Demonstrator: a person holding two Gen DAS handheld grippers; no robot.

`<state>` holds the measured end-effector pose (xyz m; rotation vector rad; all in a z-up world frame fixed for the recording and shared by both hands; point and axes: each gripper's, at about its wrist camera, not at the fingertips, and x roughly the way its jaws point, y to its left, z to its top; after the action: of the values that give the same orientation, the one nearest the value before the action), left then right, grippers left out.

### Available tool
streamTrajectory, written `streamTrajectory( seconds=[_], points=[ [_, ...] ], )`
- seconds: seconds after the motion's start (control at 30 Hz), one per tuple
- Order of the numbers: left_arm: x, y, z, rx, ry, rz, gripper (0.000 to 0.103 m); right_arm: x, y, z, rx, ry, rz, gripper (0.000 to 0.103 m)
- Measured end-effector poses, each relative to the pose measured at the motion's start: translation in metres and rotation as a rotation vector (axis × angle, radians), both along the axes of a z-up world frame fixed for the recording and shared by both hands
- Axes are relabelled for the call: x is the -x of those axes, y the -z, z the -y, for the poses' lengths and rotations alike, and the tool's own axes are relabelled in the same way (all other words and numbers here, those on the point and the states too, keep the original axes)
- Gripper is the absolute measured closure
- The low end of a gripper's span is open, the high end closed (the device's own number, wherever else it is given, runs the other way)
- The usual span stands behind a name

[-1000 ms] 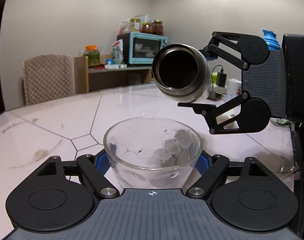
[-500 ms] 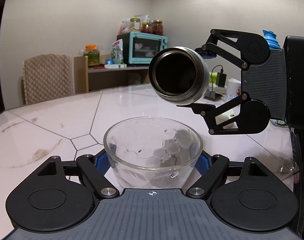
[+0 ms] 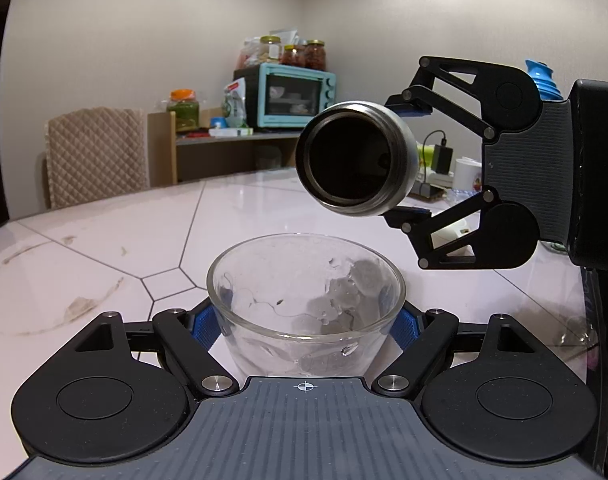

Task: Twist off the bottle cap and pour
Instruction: 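Tilt the bottle mouth toward the glass held by the left gripper, then tip the bottle further over the glass rim with the right gripper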

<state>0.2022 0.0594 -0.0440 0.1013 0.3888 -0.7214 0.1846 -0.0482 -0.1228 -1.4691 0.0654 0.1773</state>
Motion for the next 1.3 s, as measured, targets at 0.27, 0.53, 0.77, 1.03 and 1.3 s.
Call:
streamTrajectory(
  seconds=[0.27, 0.53, 0.77, 1.03, 1.3],
  points=[
    [0.000, 0.000, -0.001, 0.001, 0.001, 0.000, 0.017, -0.016, -0.020, -0.020, 0.026, -0.003, 0.011, 0.033],
    [0.000, 0.000, -0.001, 0.000, 0.001, -0.001, 0.017, -0.004, -0.017, -0.013, 0.053, -0.004, 0.017, 0.033],
    [0.000, 0.000, -0.002, 0.001, 0.002, -0.001, 0.017, 0.002, -0.014, -0.007, 0.085, -0.006, 0.028, 0.033],
    [0.002, 0.001, -0.001, 0.002, 0.002, -0.002, 0.017, 0.013, -0.012, -0.001, 0.100, -0.008, 0.035, 0.033],
    [0.002, 0.001, -0.001, 0.002, 0.003, -0.002, 0.017, 0.017, -0.011, 0.003, 0.122, -0.012, 0.042, 0.033]
  ],
)
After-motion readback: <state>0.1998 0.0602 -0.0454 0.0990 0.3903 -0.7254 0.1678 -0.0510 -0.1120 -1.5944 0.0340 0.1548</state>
